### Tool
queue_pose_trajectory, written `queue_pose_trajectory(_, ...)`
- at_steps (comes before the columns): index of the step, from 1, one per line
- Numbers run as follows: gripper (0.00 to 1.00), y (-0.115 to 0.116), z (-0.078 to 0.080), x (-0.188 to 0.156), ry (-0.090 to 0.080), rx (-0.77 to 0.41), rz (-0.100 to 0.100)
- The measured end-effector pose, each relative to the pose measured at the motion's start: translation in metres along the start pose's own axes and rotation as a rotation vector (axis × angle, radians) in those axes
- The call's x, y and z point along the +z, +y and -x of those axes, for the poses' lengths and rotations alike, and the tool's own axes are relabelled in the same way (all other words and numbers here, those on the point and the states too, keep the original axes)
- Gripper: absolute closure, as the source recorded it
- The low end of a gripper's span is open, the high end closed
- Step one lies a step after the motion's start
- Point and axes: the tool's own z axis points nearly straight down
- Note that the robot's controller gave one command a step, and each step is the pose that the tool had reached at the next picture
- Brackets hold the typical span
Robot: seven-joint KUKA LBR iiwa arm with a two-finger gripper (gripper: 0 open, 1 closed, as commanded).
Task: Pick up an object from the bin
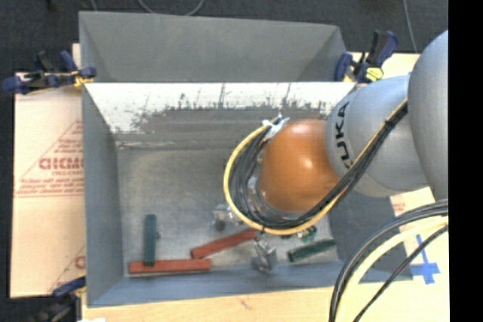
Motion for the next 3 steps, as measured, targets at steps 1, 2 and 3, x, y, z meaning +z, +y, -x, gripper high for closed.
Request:
queue_pose_trajectory(1,0.00,-0.002,0.000,0.000,-0.001,0.005,0.000)
queue_pose_trajectory(2,1.00,-0.002,0.002,-0.001,-0.004,0.006,-0.001)
queue_pose_trajectory(3,1.00,-0.004,0.003,-0.024,-0.001,0.012,0.000)
